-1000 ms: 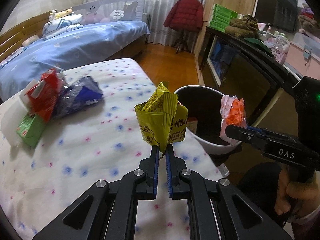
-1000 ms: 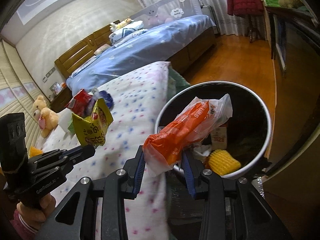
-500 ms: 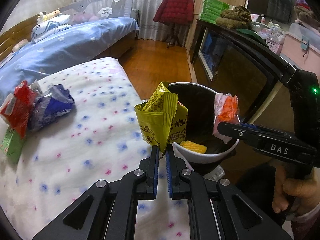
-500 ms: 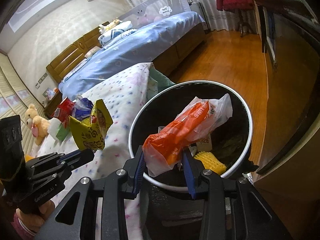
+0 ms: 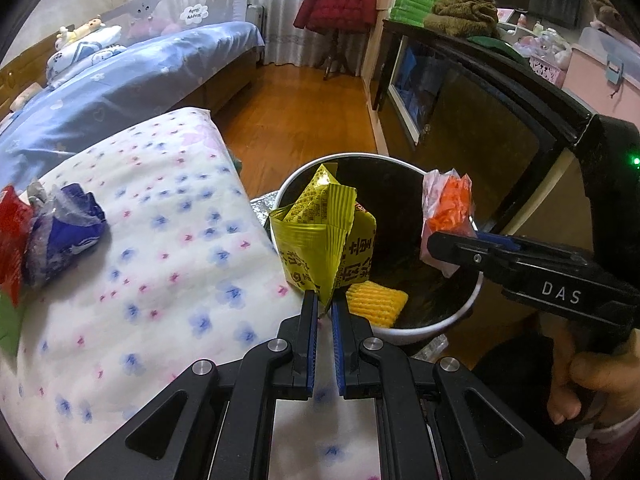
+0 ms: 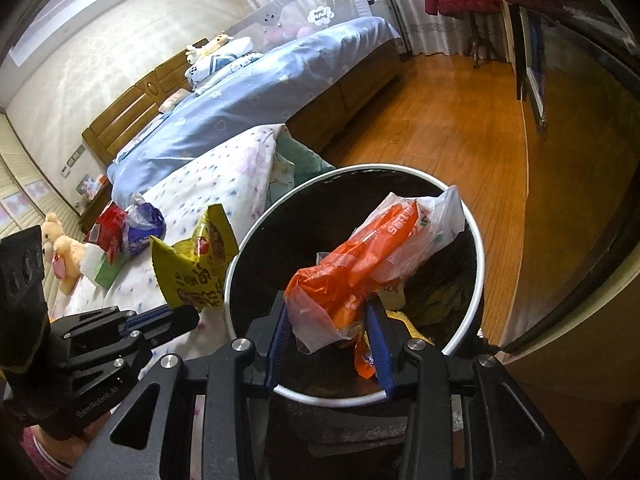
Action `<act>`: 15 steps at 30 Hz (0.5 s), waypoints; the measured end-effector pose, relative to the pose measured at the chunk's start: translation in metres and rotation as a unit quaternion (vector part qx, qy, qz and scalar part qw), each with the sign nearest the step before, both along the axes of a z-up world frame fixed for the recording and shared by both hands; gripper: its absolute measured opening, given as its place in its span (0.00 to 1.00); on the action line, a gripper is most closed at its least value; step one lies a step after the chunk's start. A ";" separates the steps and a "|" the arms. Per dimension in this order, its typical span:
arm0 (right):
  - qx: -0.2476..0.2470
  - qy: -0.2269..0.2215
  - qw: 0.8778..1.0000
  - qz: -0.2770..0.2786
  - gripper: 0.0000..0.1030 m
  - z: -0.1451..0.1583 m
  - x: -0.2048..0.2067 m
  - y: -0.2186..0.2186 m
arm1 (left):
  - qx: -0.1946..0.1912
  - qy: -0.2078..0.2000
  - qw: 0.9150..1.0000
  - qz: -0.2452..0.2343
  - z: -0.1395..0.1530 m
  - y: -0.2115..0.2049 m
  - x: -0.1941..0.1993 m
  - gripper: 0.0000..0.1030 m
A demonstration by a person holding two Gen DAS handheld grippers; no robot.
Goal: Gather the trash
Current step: 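Carry the yellow packet and orange bag over the bin and open both tools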
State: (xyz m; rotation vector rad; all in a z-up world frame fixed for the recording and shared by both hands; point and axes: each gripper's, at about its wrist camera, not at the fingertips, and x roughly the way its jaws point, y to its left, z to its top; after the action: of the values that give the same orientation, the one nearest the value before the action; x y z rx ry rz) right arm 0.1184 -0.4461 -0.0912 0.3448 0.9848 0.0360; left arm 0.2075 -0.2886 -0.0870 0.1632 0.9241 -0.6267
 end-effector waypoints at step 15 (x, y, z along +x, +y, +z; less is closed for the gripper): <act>0.000 0.012 1.000 -0.007 0.41 -0.005 0.008 -0.013 | -0.005 0.009 1.000 -0.011 0.000 -0.016 0.005 0.09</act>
State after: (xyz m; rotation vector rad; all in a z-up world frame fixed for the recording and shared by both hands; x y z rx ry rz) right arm 0.1266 -0.4589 -0.0958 0.3533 1.0064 0.0182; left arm 0.2128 -0.3044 -0.0874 0.1589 0.9378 -0.6548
